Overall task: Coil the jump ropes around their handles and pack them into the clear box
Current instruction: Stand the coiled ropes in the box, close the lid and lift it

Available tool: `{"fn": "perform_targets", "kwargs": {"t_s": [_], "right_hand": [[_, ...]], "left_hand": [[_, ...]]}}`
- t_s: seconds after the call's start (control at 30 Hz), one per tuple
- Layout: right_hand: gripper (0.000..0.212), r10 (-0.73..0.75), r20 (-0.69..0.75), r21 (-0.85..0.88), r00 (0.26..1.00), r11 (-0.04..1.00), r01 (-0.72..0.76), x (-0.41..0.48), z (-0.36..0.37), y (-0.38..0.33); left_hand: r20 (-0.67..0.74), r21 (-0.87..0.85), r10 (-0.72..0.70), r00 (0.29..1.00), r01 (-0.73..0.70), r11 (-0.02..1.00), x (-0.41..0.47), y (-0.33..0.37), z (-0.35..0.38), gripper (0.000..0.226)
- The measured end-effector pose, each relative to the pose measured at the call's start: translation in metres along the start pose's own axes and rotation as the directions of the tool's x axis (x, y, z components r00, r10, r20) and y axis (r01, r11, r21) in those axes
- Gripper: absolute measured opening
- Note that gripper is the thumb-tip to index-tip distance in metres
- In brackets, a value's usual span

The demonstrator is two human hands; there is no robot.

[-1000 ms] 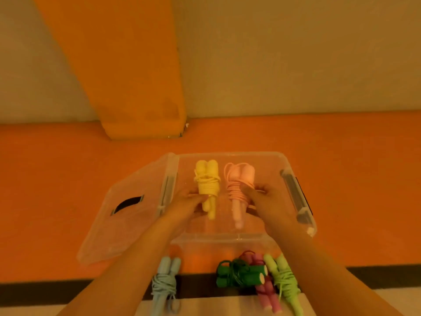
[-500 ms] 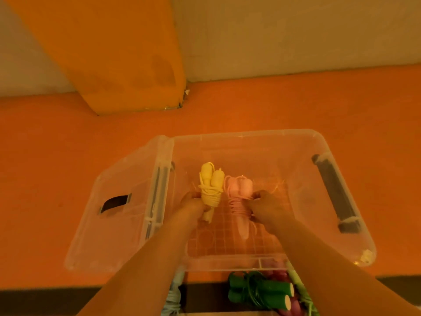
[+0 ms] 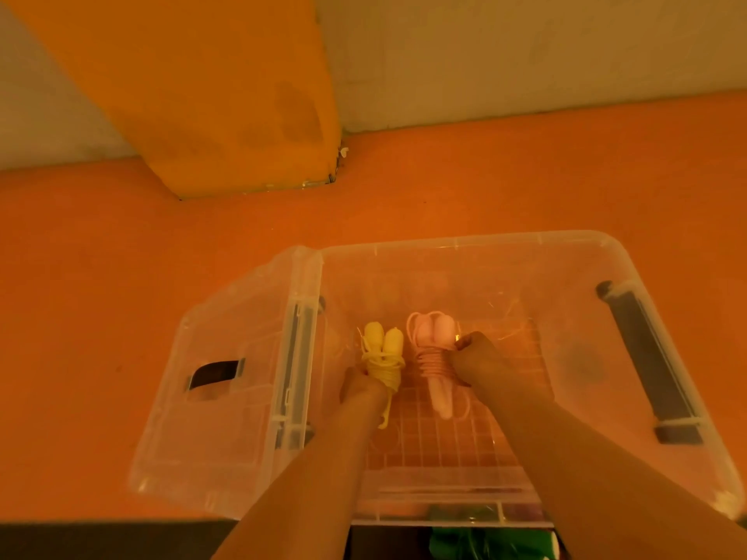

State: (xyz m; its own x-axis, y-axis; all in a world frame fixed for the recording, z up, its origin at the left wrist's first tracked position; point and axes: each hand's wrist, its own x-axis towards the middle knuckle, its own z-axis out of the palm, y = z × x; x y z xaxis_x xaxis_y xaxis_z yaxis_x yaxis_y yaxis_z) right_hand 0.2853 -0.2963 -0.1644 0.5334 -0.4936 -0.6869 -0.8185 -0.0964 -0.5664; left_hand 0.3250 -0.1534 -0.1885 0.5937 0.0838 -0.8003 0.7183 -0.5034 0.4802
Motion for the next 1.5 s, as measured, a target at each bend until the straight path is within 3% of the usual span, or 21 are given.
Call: {"fn": "perform_targets", "kwargs": {"t_s": [0.1,0.17,0.23,0.37,0.43,0.53,0.63,0.73,0.8,0.87,0.97,1.03,1.1,1.2,1.33,1.43,1.5], "right_hand": [[0.030,0.020,0.038,-0.022,0.999,1.000,-0.019,0.003,0.001,0.005],[0.033,0.054,0.111,-0.039,0.992,0.998,-0.050,0.003,0.003,0.007],[0.036,0.043,0.166,-0.069,0.985,0.997,-0.032,0.002,0.005,0.007],[0.038,-0.027,0.167,-0.152,0.986,0.987,0.053,-0.003,0.003,0.009],[0.047,-0.056,0.174,-0.189,0.983,0.978,0.090,-0.009,-0.001,0.009],[0.054,-0.112,0.182,-0.222,0.977,0.963,0.152,-0.025,-0.009,0.011],[0.053,-0.195,0.156,-0.163,0.968,0.962,0.220,-0.039,-0.018,0.017],[0.046,-0.288,0.123,0.015,0.950,0.957,0.289,-0.056,-0.018,0.019],[0.040,-0.358,0.117,0.169,0.926,0.926,0.337,-0.076,-0.019,0.011],[0.034,-0.447,0.110,0.264,0.888,0.874,0.408,-0.098,-0.025,0.001],[0.029,-0.568,0.098,0.255,0.817,0.808,0.531,-0.137,-0.045,-0.007],[0.027,-0.616,0.093,0.281,0.782,0.770,0.573,-0.164,-0.063,-0.002],[0.023,-0.637,0.128,0.359,0.760,0.744,0.564,-0.189,-0.078,0.013],[0.015,-0.584,0.244,0.444,0.774,0.777,0.446,-0.211,-0.089,0.051],[0.017,-0.380,0.377,0.407,0.845,0.887,0.217,-0.212,-0.090,0.119],[0.013,-0.187,0.178,0.317,0.966,0.940,0.123,-0.195,-0.085,0.172],[0.018,-0.113,-0.020,0.172,0.993,0.978,0.115,-0.177,-0.083,0.204]], "left_hand": [[-0.047,-0.024,-0.090,0.995,0.089,0.996,-0.003,0.004,0.001,0.047],[-0.036,0.043,-0.062,0.997,0.064,0.997,0.001,0.003,0.002,0.046],[-0.008,0.187,-0.001,1.000,0.002,0.982,-0.002,0.000,0.000,0.045],[0.013,0.242,0.205,0.979,-0.202,0.949,-0.005,0.005,0.004,0.041],[0.061,0.291,0.315,0.947,-0.319,0.902,-0.007,0.008,0.006,0.055],[0.030,0.368,0.304,0.952,-0.293,0.882,-0.011,0.007,0.004,0.060],[0.040,0.360,0.409,0.912,-0.395,0.845,-0.025,0.008,0.001,0.056],[0.075,0.393,0.473,0.878,-0.461,0.795,-0.048,0.007,-0.006,0.052],[0.062,0.338,0.552,0.832,-0.538,0.772,-0.073,0.002,-0.014,0.052],[0.014,0.191,0.678,0.735,-0.668,0.719,-0.106,-0.004,-0.025,0.044],[-0.030,-0.072,0.803,0.596,-0.802,0.593,-0.155,-0.021,-0.049,0.033],[-0.069,-0.133,0.831,0.552,-0.830,0.541,-0.185,-0.039,-0.067,0.029],[-0.095,-0.170,0.811,0.577,-0.812,0.558,-0.205,-0.068,-0.076,0.024],[-0.099,-0.180,0.715,0.692,-0.720,0.671,-0.201,-0.123,-0.074,0.016],[-0.221,0.028,0.594,0.774,-0.604,0.797,-0.149,-0.180,-0.077,0.018],[-0.264,0.227,0.536,0.802,-0.489,0.842,-0.111,-0.203,-0.092,0.043],[-0.209,0.279,0.449,0.869,-0.387,0.879,-0.089,-0.212,-0.100,0.049]]}}
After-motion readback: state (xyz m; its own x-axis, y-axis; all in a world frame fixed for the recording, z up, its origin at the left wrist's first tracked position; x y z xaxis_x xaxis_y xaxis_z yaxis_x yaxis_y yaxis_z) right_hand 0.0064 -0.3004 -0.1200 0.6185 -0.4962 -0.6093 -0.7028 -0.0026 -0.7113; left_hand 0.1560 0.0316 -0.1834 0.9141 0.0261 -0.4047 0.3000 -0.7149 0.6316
